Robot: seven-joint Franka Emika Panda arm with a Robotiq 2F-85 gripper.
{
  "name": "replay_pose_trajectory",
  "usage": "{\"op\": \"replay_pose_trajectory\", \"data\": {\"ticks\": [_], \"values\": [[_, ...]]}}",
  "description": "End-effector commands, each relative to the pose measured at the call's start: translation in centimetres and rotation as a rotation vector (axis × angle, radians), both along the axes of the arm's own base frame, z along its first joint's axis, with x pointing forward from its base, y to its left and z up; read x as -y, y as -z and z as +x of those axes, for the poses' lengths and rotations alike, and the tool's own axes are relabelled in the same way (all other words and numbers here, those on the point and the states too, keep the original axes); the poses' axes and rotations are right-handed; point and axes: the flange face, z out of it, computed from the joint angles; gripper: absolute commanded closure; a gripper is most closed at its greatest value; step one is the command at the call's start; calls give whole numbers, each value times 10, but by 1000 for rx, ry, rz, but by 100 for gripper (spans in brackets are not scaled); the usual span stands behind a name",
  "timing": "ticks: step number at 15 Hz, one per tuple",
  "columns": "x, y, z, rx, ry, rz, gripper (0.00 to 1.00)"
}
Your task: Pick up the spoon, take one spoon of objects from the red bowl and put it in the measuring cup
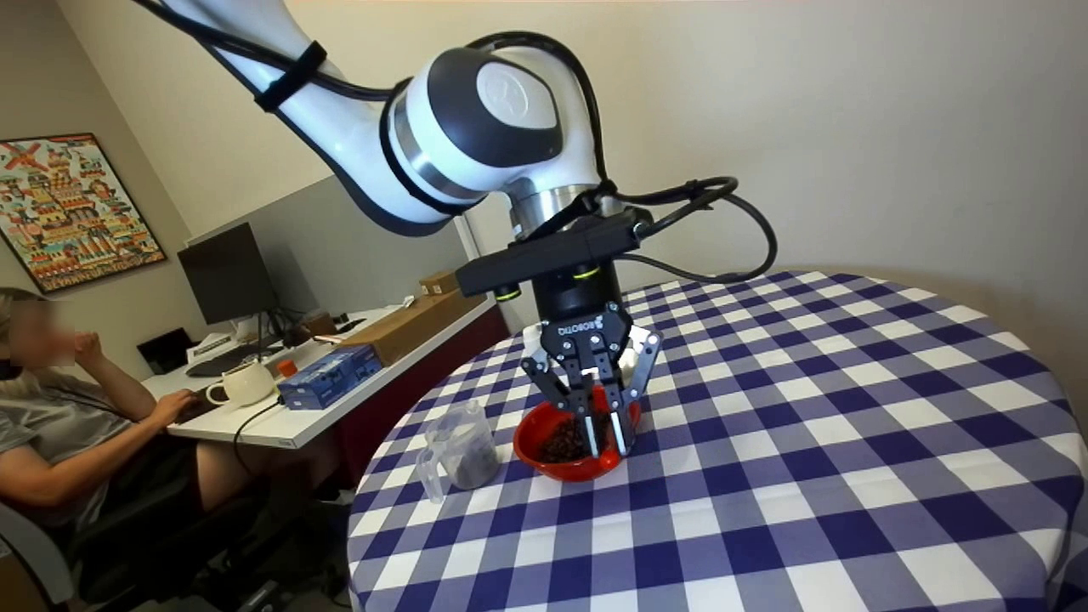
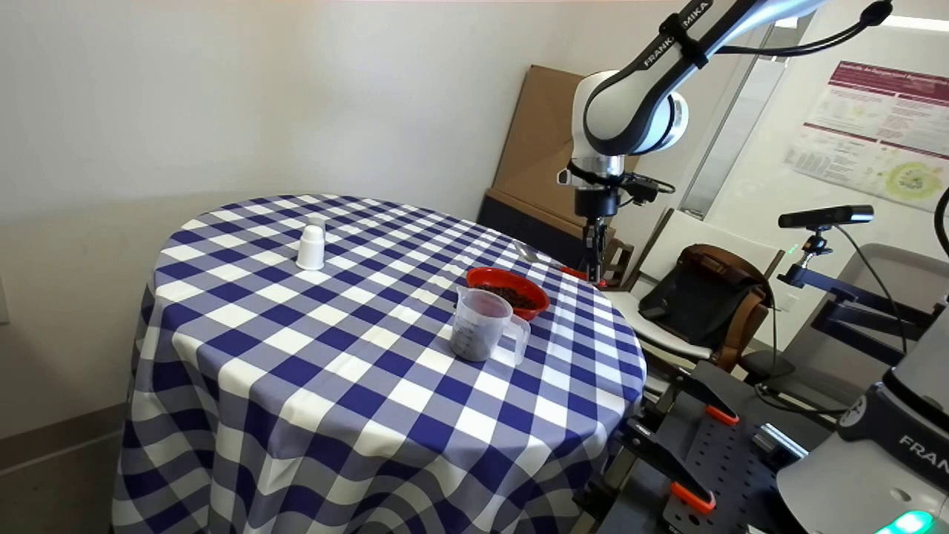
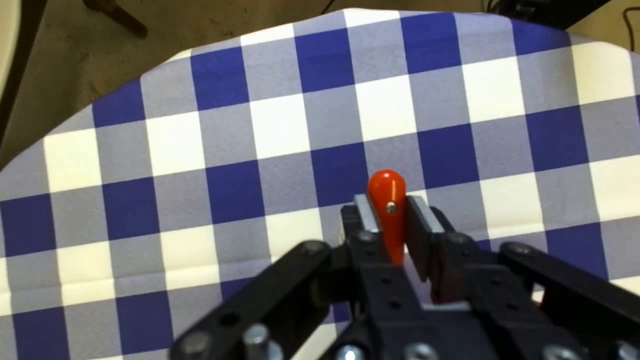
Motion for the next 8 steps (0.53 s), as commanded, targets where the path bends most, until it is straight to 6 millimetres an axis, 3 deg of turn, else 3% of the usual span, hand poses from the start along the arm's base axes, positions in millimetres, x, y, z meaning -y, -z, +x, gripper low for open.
{"op": "replay_pose_trajectory", "data": {"ticks": [1, 8], "values": [[-26, -1, -6, -77, -71, -48, 95], [-71, 11, 2, 27, -388, -270, 95]]}}
